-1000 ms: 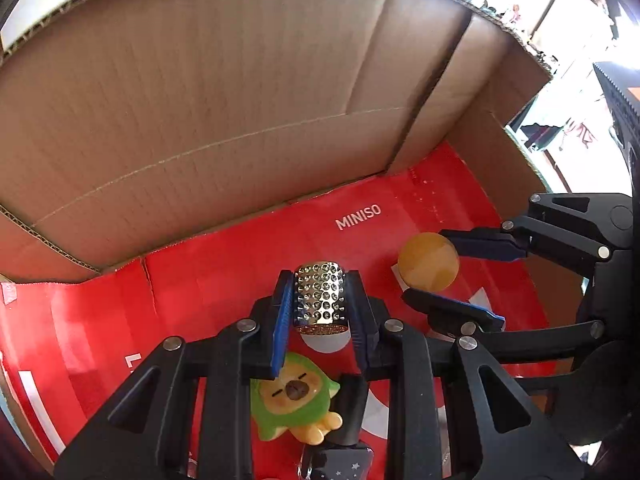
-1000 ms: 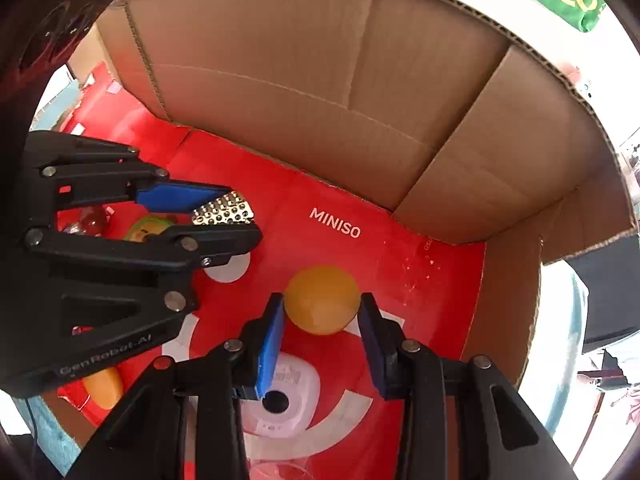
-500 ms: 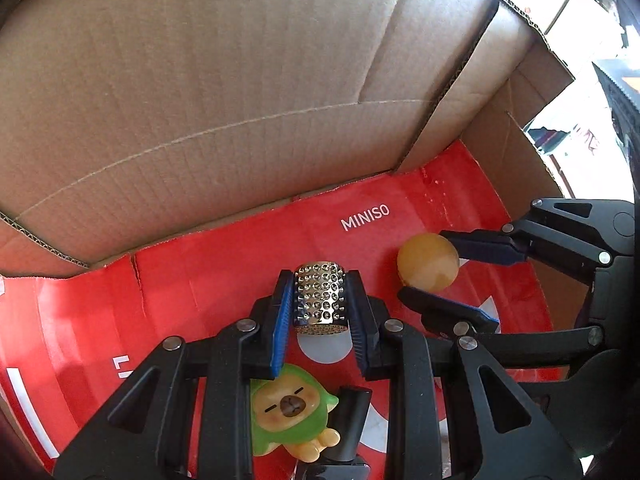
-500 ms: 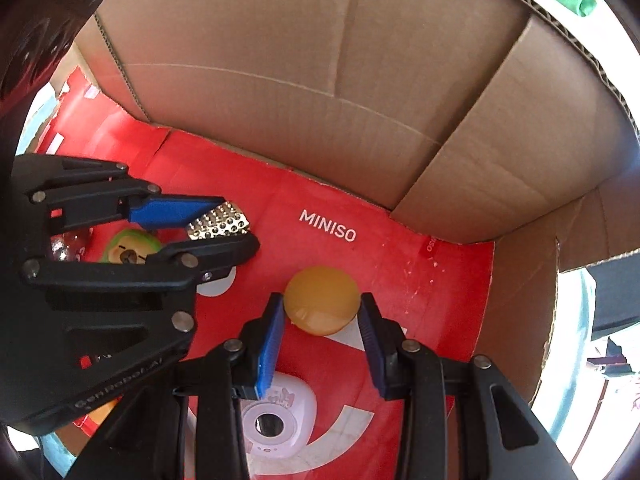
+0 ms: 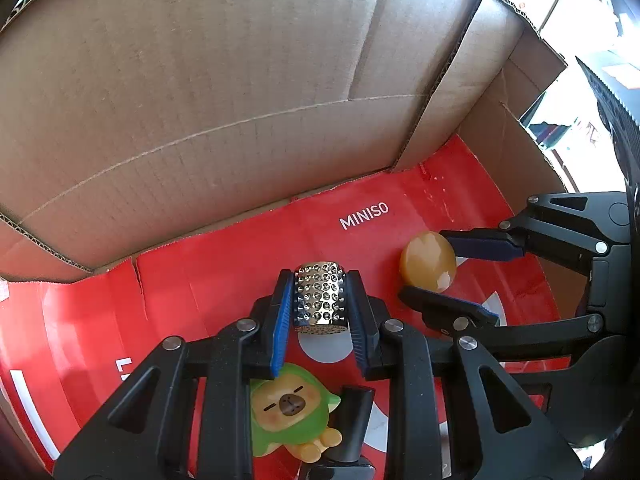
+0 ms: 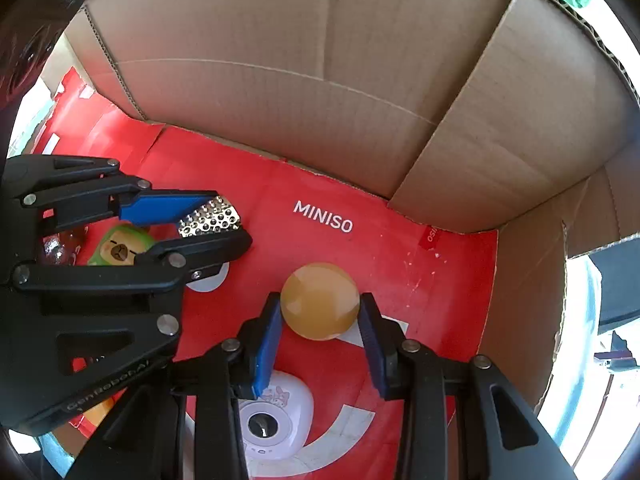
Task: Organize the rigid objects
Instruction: 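Lower and open the left tool releasing the cylinder while the right tool releases the puff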
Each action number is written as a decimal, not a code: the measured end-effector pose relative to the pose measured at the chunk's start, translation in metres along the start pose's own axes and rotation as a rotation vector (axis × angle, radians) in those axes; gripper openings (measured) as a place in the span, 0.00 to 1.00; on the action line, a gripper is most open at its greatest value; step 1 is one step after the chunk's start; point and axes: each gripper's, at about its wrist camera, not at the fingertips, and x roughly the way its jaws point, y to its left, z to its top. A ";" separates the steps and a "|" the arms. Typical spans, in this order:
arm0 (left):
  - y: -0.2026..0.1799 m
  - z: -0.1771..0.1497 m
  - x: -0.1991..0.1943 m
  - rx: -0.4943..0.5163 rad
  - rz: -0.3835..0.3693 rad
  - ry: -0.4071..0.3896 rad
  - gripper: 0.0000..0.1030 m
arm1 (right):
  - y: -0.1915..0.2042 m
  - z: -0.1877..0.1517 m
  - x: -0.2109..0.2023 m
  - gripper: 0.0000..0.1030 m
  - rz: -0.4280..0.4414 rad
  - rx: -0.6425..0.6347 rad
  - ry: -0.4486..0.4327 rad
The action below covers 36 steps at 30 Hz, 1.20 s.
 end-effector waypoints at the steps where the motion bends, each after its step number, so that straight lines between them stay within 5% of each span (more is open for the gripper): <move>1: 0.002 0.000 0.000 -0.002 -0.001 0.000 0.24 | 0.000 0.000 0.000 0.39 0.000 0.000 0.000; 27: 0.017 -0.003 -0.004 -0.038 -0.027 -0.017 0.26 | -0.010 -0.012 0.002 0.46 0.014 0.026 -0.010; 29: 0.019 -0.004 -0.007 -0.039 -0.029 -0.025 0.30 | -0.010 -0.013 0.003 0.46 0.016 0.024 -0.010; 31: 0.020 -0.005 -0.013 -0.039 -0.028 -0.043 0.56 | -0.009 -0.013 0.001 0.46 0.017 0.021 -0.012; 36: 0.023 -0.008 -0.030 -0.047 -0.021 -0.096 0.61 | -0.008 -0.017 -0.007 0.51 0.016 0.030 -0.036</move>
